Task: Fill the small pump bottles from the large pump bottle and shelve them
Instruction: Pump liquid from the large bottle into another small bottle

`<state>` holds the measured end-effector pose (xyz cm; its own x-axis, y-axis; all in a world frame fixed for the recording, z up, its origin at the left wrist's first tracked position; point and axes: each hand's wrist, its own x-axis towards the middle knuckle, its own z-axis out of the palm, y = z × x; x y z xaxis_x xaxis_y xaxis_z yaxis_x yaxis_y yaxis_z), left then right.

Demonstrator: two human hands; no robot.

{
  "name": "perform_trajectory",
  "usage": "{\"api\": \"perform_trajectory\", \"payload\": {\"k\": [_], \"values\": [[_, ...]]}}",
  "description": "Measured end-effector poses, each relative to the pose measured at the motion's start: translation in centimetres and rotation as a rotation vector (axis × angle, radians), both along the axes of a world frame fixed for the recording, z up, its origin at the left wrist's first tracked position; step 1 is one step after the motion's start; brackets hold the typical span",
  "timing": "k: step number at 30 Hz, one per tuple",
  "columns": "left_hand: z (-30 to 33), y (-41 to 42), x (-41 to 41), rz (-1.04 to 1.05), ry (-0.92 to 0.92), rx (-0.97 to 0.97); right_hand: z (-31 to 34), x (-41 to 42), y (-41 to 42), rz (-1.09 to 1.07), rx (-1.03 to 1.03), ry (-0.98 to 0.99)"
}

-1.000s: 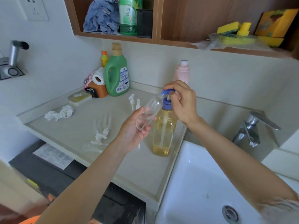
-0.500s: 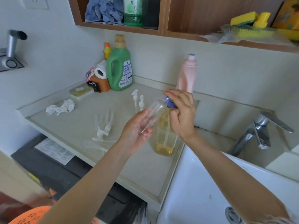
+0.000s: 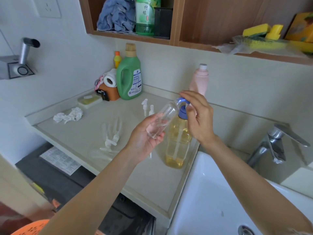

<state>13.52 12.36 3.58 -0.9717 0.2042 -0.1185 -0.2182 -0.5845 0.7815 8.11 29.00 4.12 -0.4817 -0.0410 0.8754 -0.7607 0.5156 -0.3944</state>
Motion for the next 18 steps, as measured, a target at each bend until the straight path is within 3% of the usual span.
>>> {"api": "perform_trajectory", "payload": {"k": [9, 15, 18], "values": [[-0.3, -0.9, 0.0, -0.053, -0.013, -0.091, -1.7, -0.1, -0.8, -0.056, -0.013, 0.017], [0.3, -1.0, 0.3, -0.161, 0.011, -0.246, 0.4, 0.4, 0.1, -0.039, 0.088, -0.003], [0.7, -0.6, 0.3, -0.190, 0.027, -0.231, 1.6, 0.2, 0.7, -0.001, 0.086, -0.050]]}}
